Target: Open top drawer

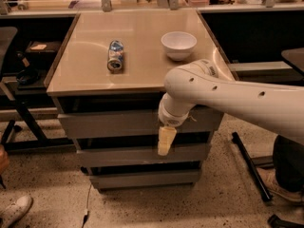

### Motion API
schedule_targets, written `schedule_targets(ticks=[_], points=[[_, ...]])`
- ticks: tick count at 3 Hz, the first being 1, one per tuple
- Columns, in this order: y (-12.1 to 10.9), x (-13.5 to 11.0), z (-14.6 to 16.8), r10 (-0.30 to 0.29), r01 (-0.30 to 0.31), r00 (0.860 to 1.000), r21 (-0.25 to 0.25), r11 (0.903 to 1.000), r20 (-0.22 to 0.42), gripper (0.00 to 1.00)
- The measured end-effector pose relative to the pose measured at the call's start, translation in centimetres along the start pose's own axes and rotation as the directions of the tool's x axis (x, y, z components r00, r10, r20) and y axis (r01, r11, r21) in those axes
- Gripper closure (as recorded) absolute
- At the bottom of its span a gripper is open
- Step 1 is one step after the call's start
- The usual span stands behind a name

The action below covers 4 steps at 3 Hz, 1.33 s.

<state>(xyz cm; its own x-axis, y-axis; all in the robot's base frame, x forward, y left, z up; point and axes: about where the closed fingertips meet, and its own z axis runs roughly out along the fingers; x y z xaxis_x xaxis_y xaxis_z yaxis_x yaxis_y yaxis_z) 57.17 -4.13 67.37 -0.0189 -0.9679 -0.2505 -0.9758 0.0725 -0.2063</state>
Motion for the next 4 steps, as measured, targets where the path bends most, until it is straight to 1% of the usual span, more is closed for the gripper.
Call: schedule_targets(ticks=[1,2,3,4], points=[[-0.2,-0.1,1.8,-0.010,0.010,1.000,-0.007,0.9999,-0.011,0.00],[0.6,-0.1,4.0,-0.023,0.022,1.000,-0.032,0.9993,-0.022,0.00],[2.1,-0.1,4.4,-0.041,0.039,0.999,-0.066,0.9971,-0.022,0.00],[3.3,0.1,3.9,-0.050,0.047,0.999,-0.095,0.9943,-0.019,0.00]])
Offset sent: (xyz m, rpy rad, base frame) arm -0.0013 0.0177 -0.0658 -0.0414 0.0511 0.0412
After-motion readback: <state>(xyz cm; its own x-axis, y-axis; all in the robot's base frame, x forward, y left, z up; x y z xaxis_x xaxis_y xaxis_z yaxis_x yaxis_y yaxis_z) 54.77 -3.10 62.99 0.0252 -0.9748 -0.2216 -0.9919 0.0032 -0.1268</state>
